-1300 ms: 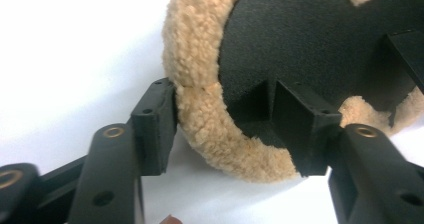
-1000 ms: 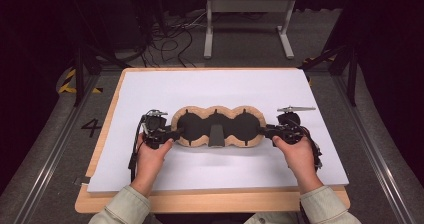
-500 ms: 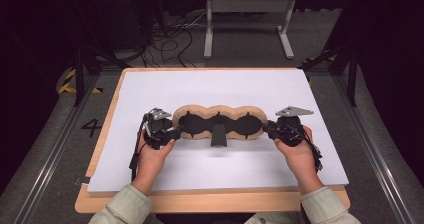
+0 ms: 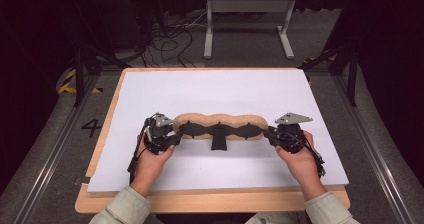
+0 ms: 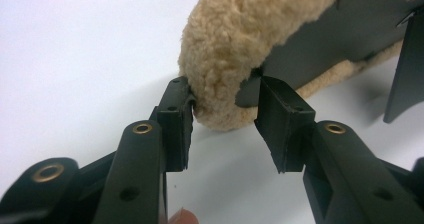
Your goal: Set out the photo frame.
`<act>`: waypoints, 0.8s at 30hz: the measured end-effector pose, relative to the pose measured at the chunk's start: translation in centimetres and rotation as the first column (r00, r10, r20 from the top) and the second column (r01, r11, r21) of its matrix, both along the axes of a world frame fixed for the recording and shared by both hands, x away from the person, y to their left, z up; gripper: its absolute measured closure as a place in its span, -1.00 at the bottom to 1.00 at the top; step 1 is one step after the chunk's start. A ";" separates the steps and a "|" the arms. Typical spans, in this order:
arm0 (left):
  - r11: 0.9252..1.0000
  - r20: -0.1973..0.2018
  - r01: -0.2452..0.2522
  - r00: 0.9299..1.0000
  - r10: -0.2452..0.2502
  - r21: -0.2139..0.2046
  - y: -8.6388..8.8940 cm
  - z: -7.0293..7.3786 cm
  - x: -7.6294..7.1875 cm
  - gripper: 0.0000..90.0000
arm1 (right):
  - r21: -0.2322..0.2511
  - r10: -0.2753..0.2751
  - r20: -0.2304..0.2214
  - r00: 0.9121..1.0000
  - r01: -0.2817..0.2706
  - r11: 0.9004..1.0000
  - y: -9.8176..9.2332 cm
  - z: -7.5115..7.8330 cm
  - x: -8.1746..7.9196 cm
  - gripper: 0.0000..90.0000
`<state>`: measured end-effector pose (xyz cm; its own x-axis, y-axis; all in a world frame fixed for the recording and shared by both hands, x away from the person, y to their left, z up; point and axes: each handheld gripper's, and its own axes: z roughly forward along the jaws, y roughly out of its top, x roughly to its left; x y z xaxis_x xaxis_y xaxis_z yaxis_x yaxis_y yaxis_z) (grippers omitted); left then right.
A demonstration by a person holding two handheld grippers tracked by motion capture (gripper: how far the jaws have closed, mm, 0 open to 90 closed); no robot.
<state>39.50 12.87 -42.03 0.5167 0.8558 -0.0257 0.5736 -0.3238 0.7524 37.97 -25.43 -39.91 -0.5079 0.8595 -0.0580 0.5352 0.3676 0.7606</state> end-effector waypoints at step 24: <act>0.998 -0.030 0.032 0.999 -0.033 -0.046 1.1 0.3 -1.8 0.24 | 0.020 0.088 -0.004 0.996 -0.087 0.996 -0.5 0.3 -1.3 0.31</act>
